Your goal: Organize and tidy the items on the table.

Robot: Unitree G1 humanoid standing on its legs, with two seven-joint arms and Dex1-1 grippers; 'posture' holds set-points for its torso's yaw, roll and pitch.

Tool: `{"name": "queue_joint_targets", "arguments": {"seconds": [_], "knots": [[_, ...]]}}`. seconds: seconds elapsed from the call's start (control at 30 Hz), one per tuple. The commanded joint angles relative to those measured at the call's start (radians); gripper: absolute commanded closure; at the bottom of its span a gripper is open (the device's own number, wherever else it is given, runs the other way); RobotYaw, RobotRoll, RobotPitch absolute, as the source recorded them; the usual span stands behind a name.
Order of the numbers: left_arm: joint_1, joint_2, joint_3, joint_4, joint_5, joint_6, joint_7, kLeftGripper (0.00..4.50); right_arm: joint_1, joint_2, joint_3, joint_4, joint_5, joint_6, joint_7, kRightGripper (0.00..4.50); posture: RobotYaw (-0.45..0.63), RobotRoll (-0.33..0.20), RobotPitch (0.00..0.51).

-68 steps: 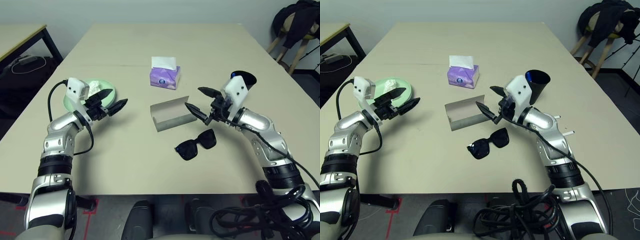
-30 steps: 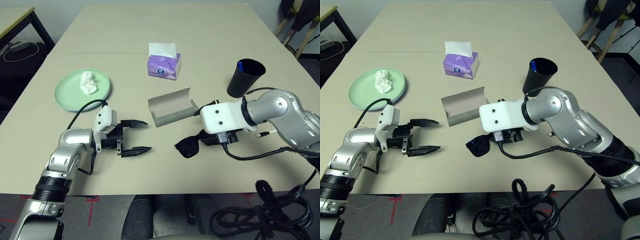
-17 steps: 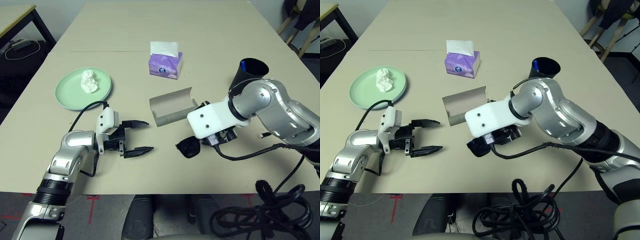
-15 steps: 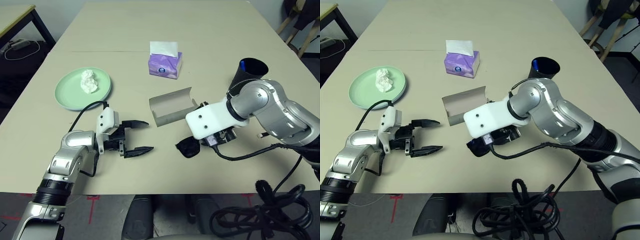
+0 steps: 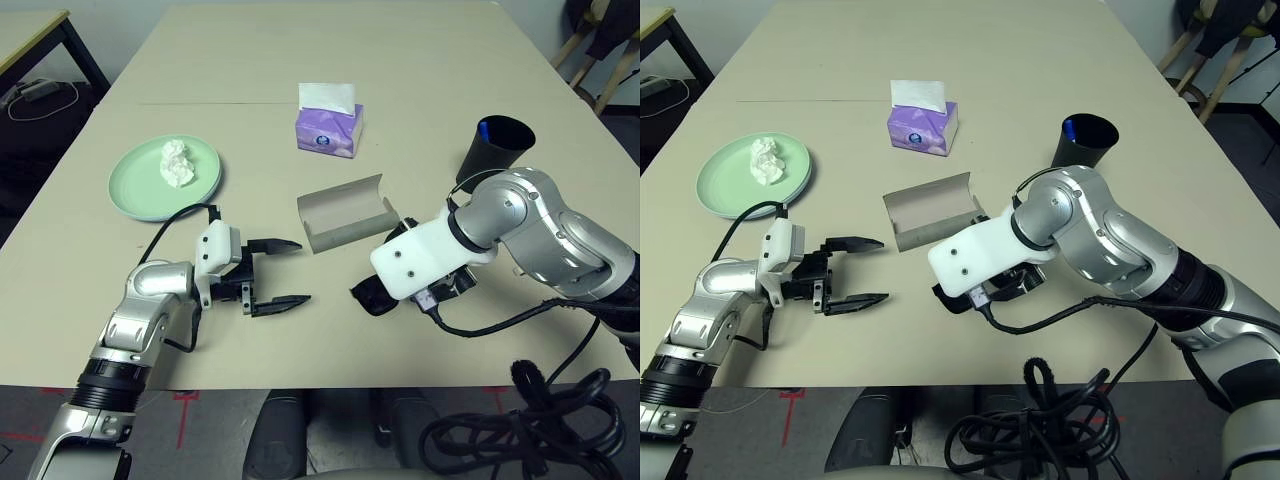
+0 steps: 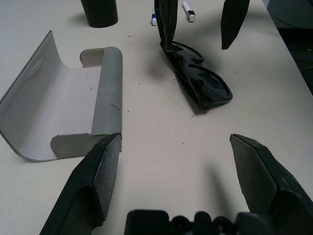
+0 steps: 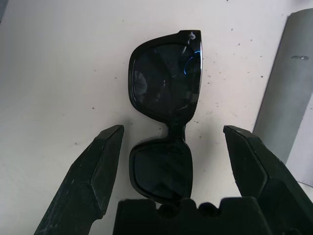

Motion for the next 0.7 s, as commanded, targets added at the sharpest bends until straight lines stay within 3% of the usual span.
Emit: {"name": "queue_joint_targets", "arguments": {"seconds": [0.03,0.7], "knots": [[0.016,0.005,-0.021,-0.021,0.012,-0.013,-0.012,0.02,0.01,0.003,0.017,0.011,-0.031,-0.048,-0.001,0.0,0.13,0.0,0.17],[0.019,-0.001,-0.032,-0.03,0.014,-0.004,0.009,0.02,-0.003,0.058,0.009,0.088,-0.083,-0.154,0.049,0.0,0.14,0.0,0.165]]}}
